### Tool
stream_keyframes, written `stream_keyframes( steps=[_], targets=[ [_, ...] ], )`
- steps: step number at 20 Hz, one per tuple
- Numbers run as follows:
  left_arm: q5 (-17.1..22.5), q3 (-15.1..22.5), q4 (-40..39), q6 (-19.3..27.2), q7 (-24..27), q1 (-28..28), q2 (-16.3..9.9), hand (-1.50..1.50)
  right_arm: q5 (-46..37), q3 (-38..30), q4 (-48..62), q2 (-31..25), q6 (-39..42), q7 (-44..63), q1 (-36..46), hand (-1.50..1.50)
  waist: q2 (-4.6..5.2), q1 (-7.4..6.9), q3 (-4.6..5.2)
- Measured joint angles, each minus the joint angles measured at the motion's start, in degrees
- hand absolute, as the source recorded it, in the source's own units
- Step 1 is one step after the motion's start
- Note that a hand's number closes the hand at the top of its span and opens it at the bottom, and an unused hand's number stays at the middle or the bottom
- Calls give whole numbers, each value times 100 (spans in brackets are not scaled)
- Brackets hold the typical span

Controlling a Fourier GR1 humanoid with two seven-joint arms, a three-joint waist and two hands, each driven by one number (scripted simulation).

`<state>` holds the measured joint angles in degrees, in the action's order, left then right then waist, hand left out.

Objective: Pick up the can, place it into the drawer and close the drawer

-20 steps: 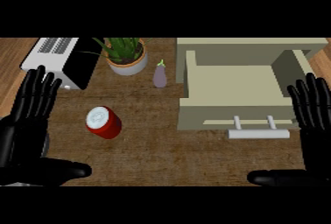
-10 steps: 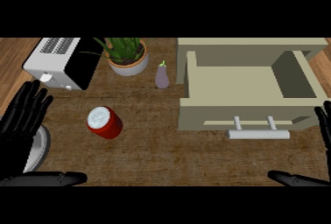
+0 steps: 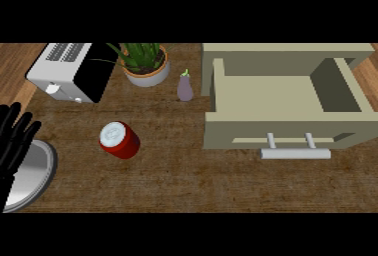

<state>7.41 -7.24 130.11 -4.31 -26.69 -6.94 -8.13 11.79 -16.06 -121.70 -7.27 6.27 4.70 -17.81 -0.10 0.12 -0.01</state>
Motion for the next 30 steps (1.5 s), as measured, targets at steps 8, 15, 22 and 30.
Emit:
stream_keyframes(
  steps=[8,15,22,30],
  targets=[
    [665,-348,-59,196,-432,94,217,-150,334,-385,-13,-25,404,-84,-238,-150,2,6,1],
    [979,-401,-377,416,-710,459,327,-150,671,-784,-113,-1,855,-126,-532,-150,3,20,1],
    [802,-251,-1181,542,-404,797,505,-150,939,-1177,-48,-54,1129,-8,-473,-150,7,24,2],
    [383,-48,-2294,612,333,1076,642,-150,1047,-1505,-7,106,1518,-68,-593,-150,9,30,1]
  ],
)
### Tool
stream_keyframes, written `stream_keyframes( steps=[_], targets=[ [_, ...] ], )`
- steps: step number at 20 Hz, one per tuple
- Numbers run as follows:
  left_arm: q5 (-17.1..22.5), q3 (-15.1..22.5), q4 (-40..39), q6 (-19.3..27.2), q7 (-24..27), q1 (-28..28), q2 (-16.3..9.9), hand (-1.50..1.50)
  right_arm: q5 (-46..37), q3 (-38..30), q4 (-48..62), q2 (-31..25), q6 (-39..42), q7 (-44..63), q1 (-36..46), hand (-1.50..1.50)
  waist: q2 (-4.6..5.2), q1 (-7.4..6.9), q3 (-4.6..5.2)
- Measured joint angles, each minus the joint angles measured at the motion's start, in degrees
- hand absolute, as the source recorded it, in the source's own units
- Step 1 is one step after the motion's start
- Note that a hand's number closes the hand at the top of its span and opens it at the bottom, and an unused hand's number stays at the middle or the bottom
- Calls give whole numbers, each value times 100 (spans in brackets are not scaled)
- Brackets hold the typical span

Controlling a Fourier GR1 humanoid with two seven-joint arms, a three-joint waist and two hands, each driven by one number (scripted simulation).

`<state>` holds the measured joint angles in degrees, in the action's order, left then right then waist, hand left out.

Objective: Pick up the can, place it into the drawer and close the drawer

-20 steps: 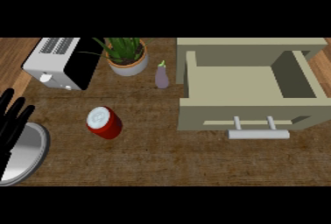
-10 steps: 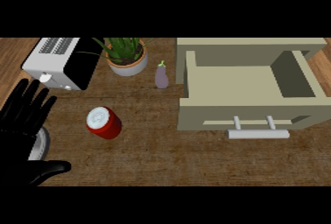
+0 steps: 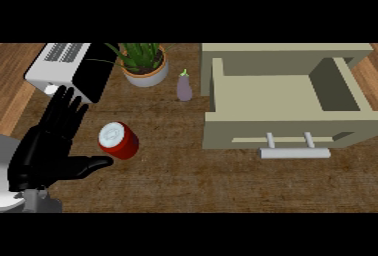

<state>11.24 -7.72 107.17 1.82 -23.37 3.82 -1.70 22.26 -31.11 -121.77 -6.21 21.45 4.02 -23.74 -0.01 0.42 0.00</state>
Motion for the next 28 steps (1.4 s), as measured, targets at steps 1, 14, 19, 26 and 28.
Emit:
stream_keyframes(
  steps=[1,14,19,26,28],
  targets=[
    [-13,-18,-175,-35,154,1,2,-150,56,-54,-48,32,47,14,-60,-150,0,2,1],
    [-324,-71,-1651,-14,1481,-98,62,-150,131,-457,23,187,439,89,61,-150,0,-14,3],
    [-368,-275,-2403,-15,2184,-13,1,-150,223,-545,-127,220,507,288,73,-150,0,-6,2],
    [-327,-479,-3453,-147,2876,123,-155,-150,253,-760,-42,271,735,267,112,-150,1,-7,2],
    [-334,-518,-3837,-226,3160,128,-174,-150,359,-829,-52,266,835,309,48,-150,2,-2,3]
  ],
)
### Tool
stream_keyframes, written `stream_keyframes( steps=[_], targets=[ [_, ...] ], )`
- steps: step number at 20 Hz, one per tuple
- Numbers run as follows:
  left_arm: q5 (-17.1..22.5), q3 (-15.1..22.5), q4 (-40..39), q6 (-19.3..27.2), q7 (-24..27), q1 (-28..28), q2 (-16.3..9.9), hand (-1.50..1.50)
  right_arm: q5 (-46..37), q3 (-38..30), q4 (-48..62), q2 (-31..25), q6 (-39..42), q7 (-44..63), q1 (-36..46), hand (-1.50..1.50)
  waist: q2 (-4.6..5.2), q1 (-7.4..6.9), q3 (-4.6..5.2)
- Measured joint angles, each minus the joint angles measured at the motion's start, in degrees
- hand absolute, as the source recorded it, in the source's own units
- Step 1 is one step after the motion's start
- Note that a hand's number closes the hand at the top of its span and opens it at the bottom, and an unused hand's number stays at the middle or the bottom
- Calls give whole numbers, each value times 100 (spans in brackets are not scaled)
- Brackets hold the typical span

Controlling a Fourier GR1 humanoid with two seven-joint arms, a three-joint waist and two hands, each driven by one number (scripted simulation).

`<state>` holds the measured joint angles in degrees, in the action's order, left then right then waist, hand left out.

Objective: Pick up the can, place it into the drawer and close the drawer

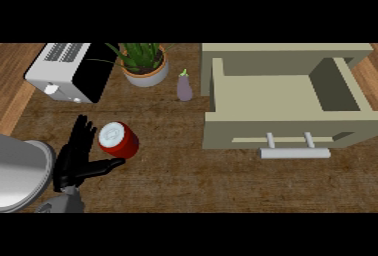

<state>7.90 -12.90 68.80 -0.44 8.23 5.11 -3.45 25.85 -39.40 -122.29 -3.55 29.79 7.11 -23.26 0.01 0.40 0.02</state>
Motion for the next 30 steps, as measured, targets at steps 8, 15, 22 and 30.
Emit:
stream_keyframes(
  steps=[8,15,22,30],
  targets=[
    [157,-166,-1174,-283,696,233,-114,-150,190,-219,-168,4,44,262,71,-150,1,1,0],
    [247,-287,-2441,-458,1305,834,-174,-150,413,-359,-351,28,60,562,87,-150,3,13,1],
    [437,-385,-3197,-559,1592,1320,-176,-150,335,-316,-466,190,112,536,6,-150,2,16,1],
    [724,-410,-3605,-986,1543,1760,-148,150,715,-461,-599,120,151,848,-24,-150,1,24,2]
  ],
)
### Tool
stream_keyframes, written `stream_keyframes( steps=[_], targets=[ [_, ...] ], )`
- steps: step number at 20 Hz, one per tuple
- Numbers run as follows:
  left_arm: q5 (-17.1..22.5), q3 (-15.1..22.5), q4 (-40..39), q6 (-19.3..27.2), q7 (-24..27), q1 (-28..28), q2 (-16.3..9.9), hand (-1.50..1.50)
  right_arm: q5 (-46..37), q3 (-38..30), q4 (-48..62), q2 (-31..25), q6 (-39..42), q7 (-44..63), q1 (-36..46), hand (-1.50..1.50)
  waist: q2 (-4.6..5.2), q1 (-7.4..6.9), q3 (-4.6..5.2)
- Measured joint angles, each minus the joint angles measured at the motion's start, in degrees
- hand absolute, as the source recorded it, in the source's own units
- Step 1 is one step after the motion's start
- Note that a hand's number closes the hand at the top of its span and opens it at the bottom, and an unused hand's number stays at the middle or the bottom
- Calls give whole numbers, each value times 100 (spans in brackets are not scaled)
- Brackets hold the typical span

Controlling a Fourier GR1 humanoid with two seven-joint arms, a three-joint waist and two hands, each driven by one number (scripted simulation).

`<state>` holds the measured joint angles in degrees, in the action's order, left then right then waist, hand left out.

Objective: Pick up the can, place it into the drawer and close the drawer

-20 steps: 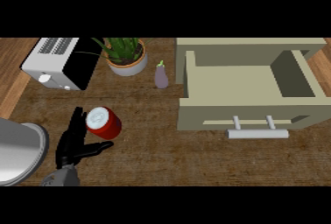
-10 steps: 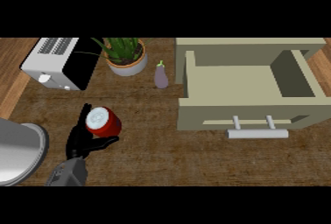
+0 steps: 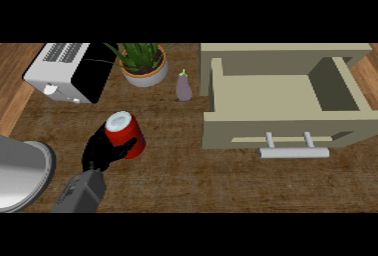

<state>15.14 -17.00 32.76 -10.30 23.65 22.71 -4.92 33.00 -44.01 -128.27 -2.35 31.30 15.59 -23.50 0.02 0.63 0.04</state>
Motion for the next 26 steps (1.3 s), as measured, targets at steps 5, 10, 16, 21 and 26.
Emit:
stream_keyframes(
  steps=[5,10,16,21,26],
  targets=[
    [47,131,158,-206,36,165,71,150,-88,115,-32,92,-47,-67,-58,-150,-3,-10,-1],
    [138,334,850,-274,-179,85,206,150,-134,105,-89,161,-68,-77,-50,-150,-13,-38,-5],
    [304,491,1815,98,-504,-263,354,150,-20,78,-152,211,-18,-194,-309,-150,-18,-39,-6],
    [372,761,2663,473,-821,-485,411,150,92,48,-327,227,-105,-56,-365,-150,-18,-48,-5],
    [324,1171,3478,1085,-1298,-352,467,150,136,192,-369,194,-230,-45,-419,-150,-20,-39,-6]
  ],
)
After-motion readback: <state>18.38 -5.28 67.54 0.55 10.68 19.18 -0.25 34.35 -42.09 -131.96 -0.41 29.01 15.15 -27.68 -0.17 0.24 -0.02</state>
